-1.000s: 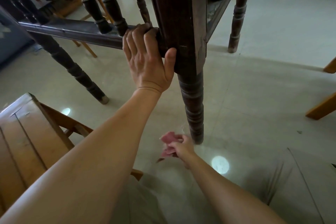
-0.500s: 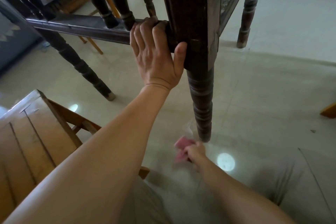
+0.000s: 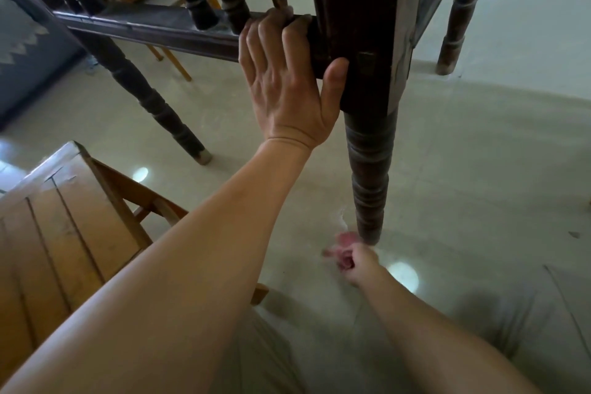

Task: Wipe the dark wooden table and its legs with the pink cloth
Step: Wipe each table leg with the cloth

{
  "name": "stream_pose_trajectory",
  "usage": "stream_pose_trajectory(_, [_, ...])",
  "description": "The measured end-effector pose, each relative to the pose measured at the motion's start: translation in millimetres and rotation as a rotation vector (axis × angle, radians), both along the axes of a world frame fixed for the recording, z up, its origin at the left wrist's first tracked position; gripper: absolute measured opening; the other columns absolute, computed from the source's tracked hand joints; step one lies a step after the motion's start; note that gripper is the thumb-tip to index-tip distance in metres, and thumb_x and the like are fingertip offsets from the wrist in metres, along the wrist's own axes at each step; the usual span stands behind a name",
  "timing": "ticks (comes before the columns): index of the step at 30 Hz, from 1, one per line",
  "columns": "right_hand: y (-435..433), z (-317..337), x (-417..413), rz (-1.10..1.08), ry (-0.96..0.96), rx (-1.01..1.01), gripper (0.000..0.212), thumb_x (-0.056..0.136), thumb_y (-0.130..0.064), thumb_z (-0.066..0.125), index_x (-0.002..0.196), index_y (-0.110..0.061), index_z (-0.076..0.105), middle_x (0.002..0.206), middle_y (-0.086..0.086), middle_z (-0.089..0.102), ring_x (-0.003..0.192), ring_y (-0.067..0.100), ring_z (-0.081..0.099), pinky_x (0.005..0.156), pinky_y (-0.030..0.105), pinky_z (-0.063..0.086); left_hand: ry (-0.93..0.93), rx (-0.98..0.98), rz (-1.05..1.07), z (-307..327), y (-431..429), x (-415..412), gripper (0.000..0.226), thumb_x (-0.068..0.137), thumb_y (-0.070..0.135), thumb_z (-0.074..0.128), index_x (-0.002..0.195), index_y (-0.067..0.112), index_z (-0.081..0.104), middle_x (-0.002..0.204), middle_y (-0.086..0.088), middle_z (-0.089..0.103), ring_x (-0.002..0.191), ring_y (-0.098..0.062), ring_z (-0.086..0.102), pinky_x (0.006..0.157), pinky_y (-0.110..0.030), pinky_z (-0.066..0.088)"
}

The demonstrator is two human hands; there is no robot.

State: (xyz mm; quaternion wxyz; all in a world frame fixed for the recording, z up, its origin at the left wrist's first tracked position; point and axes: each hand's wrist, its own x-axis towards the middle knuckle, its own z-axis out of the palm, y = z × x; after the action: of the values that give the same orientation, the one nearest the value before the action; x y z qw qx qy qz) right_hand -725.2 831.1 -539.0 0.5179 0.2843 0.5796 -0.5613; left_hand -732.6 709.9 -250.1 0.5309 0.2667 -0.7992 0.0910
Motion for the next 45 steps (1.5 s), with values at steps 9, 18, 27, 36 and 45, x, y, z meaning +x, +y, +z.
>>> stream_pose_trajectory(9, [18.4,-17.0,-83.3,-0.285,0.083,0.106,0.01,0.084,-0.001,0.068,0.075,-0.004,0.063,0.073,0.01,0.068,0.04,0.015,0.059,0.041,0.026,0.052,0.029,-0.008,0.002,0.9,0.5,-1.3,0.082,0.095,0.058,0.008,0.097,-0.004,0.061,0.102,-0.025,0.058,0.1,-0.042,0.056,0.098,-0.058,0.036])
stream_pose_trajectory(18, [2.9,-28.5,-16.4,0.006,-0.179,-0.062,0.007,0.093,0.003,0.053,0.089,0.005,0.058,0.057,0.012,0.066,0.034,0.014,0.059,0.03,0.02,0.044,-0.007,-0.023,0.025,1.9,-1.6,0.8,0.082,0.095,0.058,0.009,0.097,-0.005,0.062,0.102,-0.025,0.059,0.101,-0.043,0.056,0.098,-0.057,0.037])
stream_pose_trajectory(27, [-11.8,5.3,-5.5,-0.16,-0.046,0.097,0.025,0.095,-0.015,0.055,0.11,0.005,0.057,0.087,0.016,0.062,0.075,0.028,0.063,0.071,0.039,0.056,0.005,-0.008,-0.014,-3.8,-5.4,1.3,0.059,0.096,0.058,0.009,0.109,0.012,0.043,0.107,-0.022,0.058,0.109,-0.032,0.046,0.105,-0.054,0.032])
stream_pose_trajectory(36, [31.2,67.8,-59.1,-0.247,0.586,0.107,0.023,0.07,0.004,0.049,0.086,-0.012,0.052,0.077,0.021,0.065,0.048,0.023,0.058,0.05,0.034,0.053,-0.034,0.025,-0.028,-2.1,-4.2,5.9,0.055,0.096,0.057,0.013,0.109,0.012,0.041,0.109,-0.022,0.056,0.108,-0.032,0.044,0.101,-0.056,0.034])
stream_pose_trajectory(45, [58.9,105.9,-9.2,0.346,1.382,-0.106,0.029,0.067,-0.005,0.06,0.075,-0.027,0.042,0.082,0.0,0.048,0.07,0.019,0.047,0.061,0.021,0.038,-0.136,0.043,-0.012,5.1,0.9,10.0,0.065,0.098,0.055,0.014,0.107,0.002,0.052,0.11,-0.023,0.055,0.108,-0.034,0.044,0.105,-0.053,0.03])
